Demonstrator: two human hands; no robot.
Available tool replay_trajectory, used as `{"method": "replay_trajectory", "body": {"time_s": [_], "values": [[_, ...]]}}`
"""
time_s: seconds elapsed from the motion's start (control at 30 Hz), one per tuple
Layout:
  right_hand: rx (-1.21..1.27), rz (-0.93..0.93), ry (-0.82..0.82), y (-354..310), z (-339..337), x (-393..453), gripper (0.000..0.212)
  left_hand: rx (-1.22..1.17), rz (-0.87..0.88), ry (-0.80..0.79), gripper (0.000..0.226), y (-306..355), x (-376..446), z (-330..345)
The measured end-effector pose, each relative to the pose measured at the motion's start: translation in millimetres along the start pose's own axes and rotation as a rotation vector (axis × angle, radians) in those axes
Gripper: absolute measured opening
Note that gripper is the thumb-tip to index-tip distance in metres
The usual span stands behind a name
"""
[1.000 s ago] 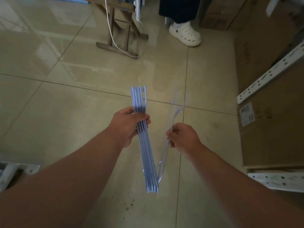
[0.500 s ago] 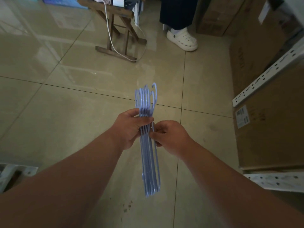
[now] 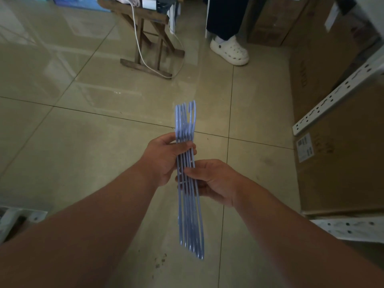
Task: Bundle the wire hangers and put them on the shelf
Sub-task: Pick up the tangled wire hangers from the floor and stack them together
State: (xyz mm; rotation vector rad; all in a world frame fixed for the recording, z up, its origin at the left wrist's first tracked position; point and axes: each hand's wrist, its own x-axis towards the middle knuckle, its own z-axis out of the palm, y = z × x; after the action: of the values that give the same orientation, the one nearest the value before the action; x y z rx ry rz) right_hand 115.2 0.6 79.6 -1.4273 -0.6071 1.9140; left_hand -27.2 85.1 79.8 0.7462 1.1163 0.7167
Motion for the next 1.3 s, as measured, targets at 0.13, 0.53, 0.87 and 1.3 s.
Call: {"method": "replay_trajectory", "body": {"time_s": [0.13,0.53,0.87,1.3], "values": [[0.06,0.055,-0.086,1,2,-4,0.034,-0.048,-0.024,-0.034,0.018,3,-1,6],[0.137,0.03,-0.2,9,-1,-5,0.016,-0.129,-0.141,-0.257,0.038,11,-3,7],[0.12,-0.01,-0.205,-16,6,-23,0.021,-0.113,-0.099,-0.221,0.032,35,-18,30],[0.155,-0.064,0.012,-188,124,-242,0.033,0.041,-0.168,-0.265,0.031,284,-205,104]]}}
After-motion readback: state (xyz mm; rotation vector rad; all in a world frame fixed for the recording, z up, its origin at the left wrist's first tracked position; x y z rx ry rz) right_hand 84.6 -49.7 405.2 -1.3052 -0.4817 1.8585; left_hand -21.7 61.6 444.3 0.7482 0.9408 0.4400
